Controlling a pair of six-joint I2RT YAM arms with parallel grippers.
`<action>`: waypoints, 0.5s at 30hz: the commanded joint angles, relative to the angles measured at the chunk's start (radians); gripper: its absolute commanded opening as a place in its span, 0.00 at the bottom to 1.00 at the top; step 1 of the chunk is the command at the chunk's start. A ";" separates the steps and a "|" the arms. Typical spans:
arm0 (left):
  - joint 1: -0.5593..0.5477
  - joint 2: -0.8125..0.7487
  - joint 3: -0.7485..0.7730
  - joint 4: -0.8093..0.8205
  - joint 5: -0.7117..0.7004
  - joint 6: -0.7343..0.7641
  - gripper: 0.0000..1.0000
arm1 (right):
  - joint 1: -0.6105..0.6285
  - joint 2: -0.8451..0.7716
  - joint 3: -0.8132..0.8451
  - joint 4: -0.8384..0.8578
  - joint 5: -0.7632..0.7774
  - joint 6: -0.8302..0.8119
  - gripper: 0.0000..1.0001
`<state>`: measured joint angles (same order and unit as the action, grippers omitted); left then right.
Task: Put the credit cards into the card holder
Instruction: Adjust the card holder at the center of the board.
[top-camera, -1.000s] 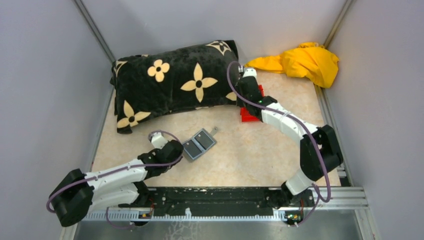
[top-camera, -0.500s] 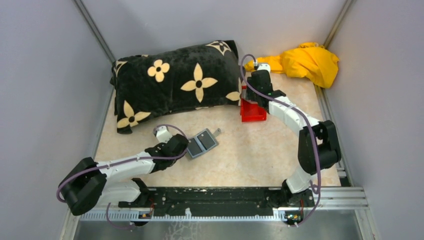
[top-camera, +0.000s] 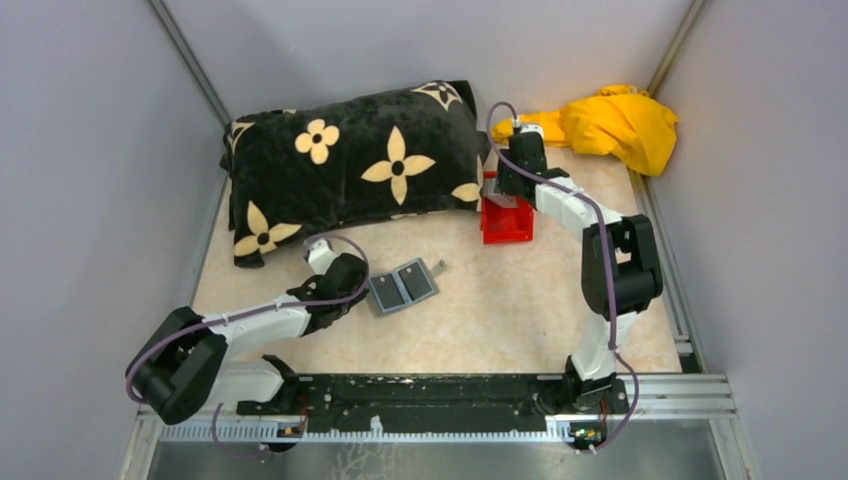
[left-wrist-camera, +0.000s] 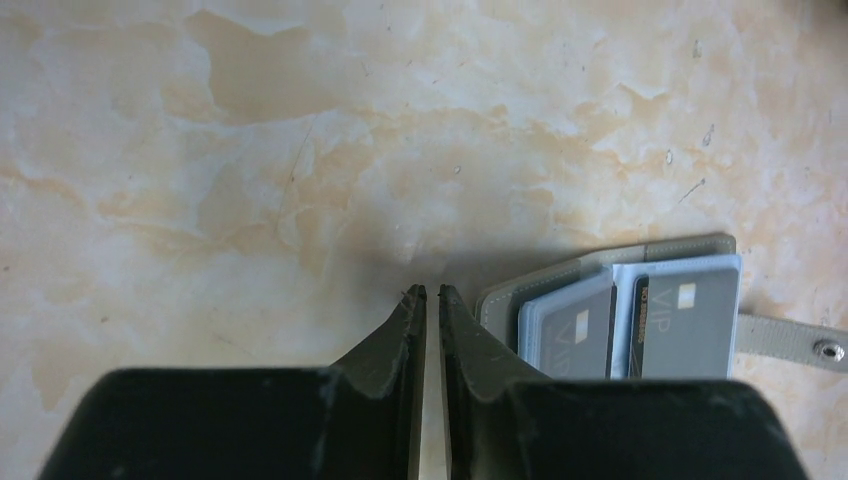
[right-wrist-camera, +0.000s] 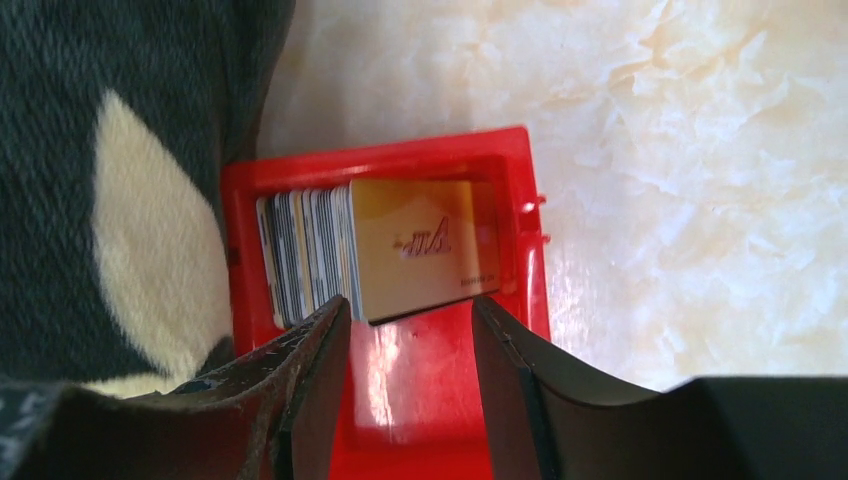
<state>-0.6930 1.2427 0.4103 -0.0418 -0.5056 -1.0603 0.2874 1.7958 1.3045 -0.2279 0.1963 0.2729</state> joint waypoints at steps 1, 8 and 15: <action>0.029 0.049 0.012 0.012 0.050 0.066 0.17 | -0.027 0.027 0.094 0.037 -0.041 0.009 0.49; 0.042 0.084 0.017 0.045 0.074 0.087 0.19 | -0.047 0.090 0.146 0.017 -0.076 0.014 0.53; 0.049 0.074 0.017 0.040 0.077 0.099 0.27 | -0.047 0.084 0.111 0.046 -0.097 0.014 0.55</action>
<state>-0.6533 1.3025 0.4316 0.0525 -0.4553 -0.9913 0.2474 1.8950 1.4078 -0.2321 0.1200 0.2821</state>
